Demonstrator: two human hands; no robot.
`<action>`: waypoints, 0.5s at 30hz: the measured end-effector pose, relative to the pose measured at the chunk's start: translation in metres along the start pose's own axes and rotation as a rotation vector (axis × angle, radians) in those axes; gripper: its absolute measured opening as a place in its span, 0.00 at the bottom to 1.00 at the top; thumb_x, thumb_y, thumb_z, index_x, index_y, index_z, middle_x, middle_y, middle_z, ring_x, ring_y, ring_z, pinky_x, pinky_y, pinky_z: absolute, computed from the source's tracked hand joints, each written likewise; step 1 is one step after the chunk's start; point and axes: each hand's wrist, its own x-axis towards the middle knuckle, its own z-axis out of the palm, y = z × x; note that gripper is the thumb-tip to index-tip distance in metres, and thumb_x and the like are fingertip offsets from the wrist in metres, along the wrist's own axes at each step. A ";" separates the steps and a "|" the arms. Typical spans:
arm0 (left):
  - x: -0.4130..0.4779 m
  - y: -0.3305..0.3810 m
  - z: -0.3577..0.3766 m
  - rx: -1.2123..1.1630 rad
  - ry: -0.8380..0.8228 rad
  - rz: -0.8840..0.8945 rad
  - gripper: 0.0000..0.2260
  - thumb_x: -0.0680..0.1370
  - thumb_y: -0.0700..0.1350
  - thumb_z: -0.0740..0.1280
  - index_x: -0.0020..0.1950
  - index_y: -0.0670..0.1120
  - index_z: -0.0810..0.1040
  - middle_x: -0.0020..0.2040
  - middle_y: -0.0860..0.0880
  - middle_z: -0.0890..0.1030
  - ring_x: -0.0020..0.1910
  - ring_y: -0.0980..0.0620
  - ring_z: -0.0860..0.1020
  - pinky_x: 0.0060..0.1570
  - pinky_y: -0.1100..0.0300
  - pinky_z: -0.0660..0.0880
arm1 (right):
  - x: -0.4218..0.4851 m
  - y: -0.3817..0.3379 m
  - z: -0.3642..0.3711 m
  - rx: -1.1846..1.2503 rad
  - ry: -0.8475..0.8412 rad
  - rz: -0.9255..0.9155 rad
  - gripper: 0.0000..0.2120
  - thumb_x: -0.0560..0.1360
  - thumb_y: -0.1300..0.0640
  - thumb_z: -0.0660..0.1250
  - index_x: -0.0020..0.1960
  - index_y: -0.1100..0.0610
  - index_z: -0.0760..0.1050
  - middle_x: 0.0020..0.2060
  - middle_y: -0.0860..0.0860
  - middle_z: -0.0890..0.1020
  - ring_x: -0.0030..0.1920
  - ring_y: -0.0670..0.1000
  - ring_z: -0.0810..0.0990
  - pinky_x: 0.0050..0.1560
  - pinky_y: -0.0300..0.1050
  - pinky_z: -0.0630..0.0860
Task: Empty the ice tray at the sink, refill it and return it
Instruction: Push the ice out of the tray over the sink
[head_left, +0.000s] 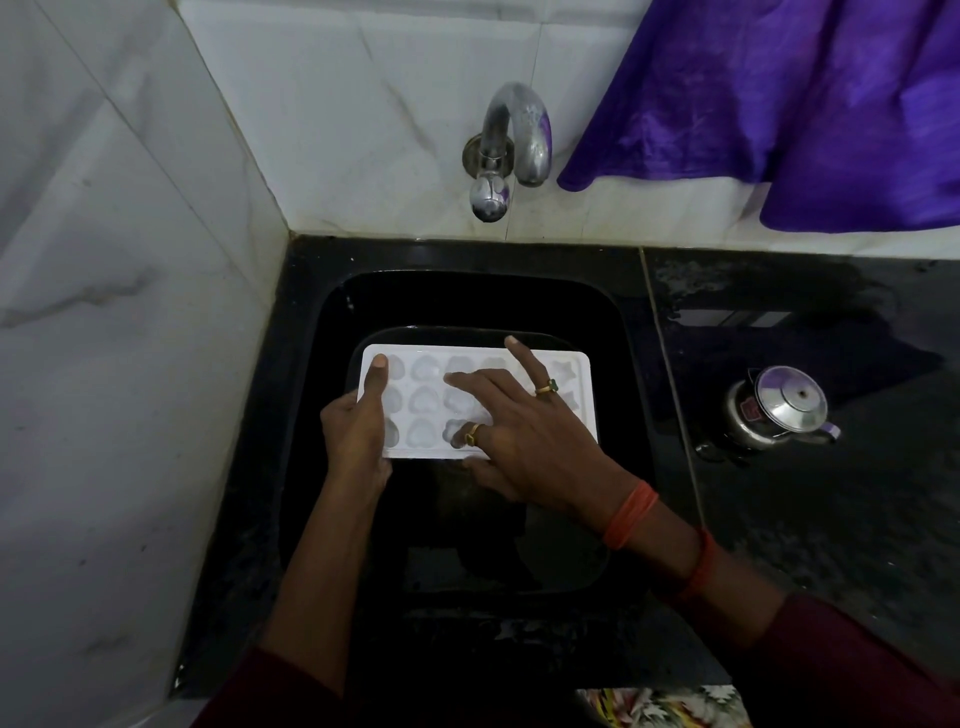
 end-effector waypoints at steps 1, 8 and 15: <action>0.000 0.000 0.000 -0.008 -0.003 0.002 0.15 0.76 0.55 0.73 0.39 0.44 0.79 0.31 0.52 0.83 0.28 0.55 0.83 0.24 0.61 0.77 | 0.000 -0.001 0.001 -0.005 -0.003 -0.001 0.10 0.74 0.45 0.70 0.52 0.48 0.84 0.70 0.56 0.74 0.68 0.55 0.74 0.77 0.67 0.51; -0.002 -0.001 -0.001 -0.008 -0.005 -0.006 0.15 0.76 0.55 0.73 0.39 0.44 0.79 0.35 0.50 0.83 0.28 0.55 0.83 0.24 0.61 0.77 | 0.000 -0.005 -0.002 -0.005 0.027 -0.012 0.09 0.74 0.49 0.70 0.50 0.50 0.85 0.68 0.55 0.76 0.65 0.54 0.76 0.77 0.67 0.51; -0.004 0.000 -0.001 -0.008 -0.008 0.002 0.15 0.76 0.55 0.73 0.39 0.44 0.79 0.28 0.53 0.83 0.26 0.56 0.82 0.22 0.63 0.75 | -0.004 -0.015 -0.006 -0.050 -0.040 0.007 0.14 0.75 0.51 0.62 0.51 0.54 0.84 0.71 0.56 0.74 0.68 0.55 0.73 0.78 0.66 0.45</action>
